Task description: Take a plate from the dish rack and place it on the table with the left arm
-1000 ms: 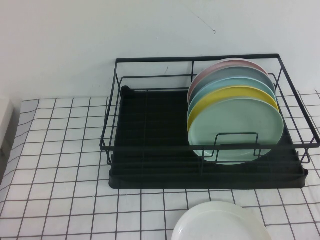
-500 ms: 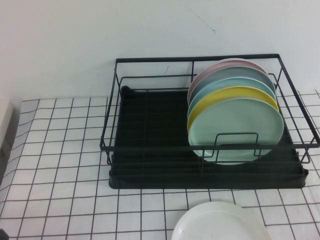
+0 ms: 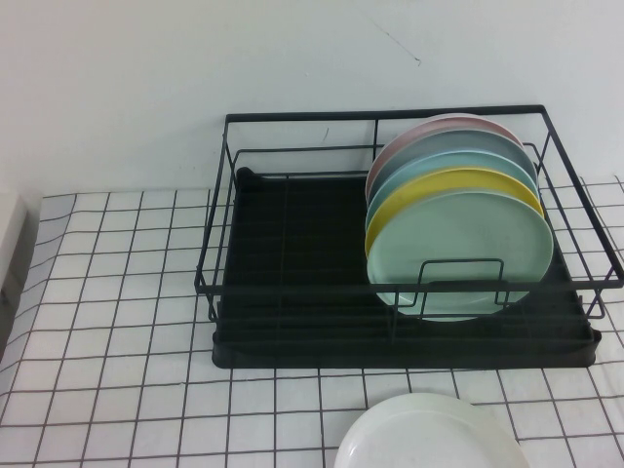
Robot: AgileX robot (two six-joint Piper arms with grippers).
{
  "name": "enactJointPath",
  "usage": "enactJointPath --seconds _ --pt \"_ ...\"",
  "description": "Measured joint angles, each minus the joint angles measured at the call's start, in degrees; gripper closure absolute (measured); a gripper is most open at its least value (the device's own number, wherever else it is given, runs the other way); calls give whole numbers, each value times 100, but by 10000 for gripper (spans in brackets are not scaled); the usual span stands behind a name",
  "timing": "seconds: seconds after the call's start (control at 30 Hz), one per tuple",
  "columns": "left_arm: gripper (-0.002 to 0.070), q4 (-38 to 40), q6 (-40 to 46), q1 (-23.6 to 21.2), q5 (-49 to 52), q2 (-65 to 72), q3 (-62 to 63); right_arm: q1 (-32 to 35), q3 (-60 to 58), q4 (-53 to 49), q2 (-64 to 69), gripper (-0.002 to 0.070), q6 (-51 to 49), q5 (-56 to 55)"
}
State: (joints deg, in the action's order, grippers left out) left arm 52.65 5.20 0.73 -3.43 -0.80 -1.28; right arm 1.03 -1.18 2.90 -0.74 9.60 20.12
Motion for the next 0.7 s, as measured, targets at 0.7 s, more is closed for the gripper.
enactJointPath --seconds 0.7 --pt "678 319 2431 0 4567 2621 2664 0 0 0 0 678 0 0"
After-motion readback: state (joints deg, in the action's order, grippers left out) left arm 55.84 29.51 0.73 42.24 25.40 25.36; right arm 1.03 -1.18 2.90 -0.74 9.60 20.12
